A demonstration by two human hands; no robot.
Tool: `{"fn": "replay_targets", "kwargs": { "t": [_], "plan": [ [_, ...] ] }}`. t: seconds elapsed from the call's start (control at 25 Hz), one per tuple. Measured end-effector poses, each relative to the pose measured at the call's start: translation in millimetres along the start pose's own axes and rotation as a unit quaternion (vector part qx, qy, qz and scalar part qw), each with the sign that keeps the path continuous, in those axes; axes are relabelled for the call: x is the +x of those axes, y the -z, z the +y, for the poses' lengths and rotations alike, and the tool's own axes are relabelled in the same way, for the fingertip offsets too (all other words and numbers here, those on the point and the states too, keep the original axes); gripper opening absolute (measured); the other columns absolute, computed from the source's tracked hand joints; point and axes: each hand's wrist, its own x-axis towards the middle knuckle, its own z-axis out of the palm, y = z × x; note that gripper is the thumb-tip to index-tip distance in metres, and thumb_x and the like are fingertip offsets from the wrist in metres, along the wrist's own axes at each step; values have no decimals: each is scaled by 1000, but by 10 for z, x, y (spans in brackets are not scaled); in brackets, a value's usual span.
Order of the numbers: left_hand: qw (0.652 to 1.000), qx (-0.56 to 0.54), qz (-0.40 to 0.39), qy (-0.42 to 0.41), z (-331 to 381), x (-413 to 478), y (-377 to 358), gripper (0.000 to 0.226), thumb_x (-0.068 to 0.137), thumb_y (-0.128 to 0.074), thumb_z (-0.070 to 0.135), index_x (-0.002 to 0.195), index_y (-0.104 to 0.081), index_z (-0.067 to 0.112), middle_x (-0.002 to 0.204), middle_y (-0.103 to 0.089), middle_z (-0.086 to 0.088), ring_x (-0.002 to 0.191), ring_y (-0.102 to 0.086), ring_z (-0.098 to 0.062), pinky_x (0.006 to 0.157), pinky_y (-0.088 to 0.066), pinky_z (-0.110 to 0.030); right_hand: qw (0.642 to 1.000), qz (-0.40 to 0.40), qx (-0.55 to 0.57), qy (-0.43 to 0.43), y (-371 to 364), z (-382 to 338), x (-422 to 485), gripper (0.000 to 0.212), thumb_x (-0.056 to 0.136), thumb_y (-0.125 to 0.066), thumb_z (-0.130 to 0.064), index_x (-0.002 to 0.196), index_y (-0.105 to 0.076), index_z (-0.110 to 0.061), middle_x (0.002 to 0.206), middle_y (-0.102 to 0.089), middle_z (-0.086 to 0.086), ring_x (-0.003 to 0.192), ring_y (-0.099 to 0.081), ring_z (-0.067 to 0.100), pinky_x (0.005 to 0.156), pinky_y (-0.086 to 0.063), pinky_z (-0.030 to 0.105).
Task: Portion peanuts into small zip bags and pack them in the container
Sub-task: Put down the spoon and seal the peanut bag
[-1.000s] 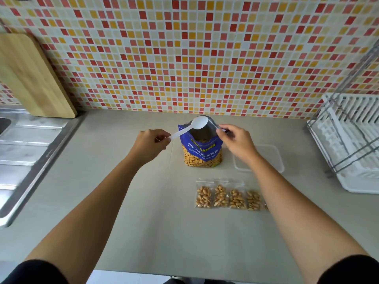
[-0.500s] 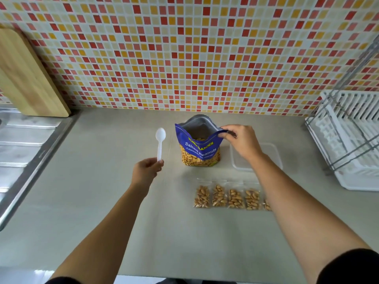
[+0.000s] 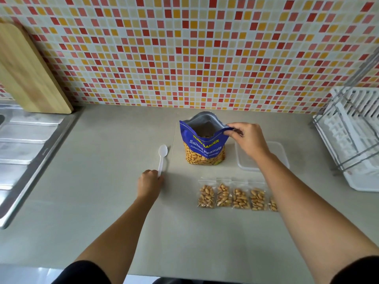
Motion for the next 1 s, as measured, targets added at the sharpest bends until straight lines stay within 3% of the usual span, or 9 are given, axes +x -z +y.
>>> {"fn": "replay_targets", "kwargs": {
  "t": [0.28,0.8,0.92,1.0],
  "plan": [
    [998,68,-5,3,-23,-7,-48,26,90,-44,14,91,-64,-4,92,-60,-19,85,-58,-37,66,-37,-33,1000,-1,-6,3,-8,3,-21,30,82,-69,-14,110,-67,-3,99,-72,14,88,-66,22,76,-54,30],
    [995,97,-36,-12,35,115,-56,26,89,-42,7,97,-65,-3,97,-59,-20,90,-58,-38,73,-45,-38,1000,-15,-17,4,17,-49,-49,30,81,-70,-14,109,-68,-4,97,-72,14,87,-67,23,78,-55,34],
    [999,29,23,-10,186,81,116,31,90,-50,23,94,-64,-4,93,-60,-22,87,-59,-39,71,-42,-35,1000,-18,-19,3,26,-55,-40,28,81,-70,-14,108,-69,-5,97,-73,14,87,-68,24,80,-55,39],
    [987,-84,111,-83,439,135,375,33,88,-58,25,109,-63,-1,98,-62,-19,89,-60,-35,74,-44,-34,1000,-21,-21,2,45,-59,-30,27,81,-70,-13,107,-70,-7,96,-73,12,85,-68,23,81,-55,39]
  ]
}}
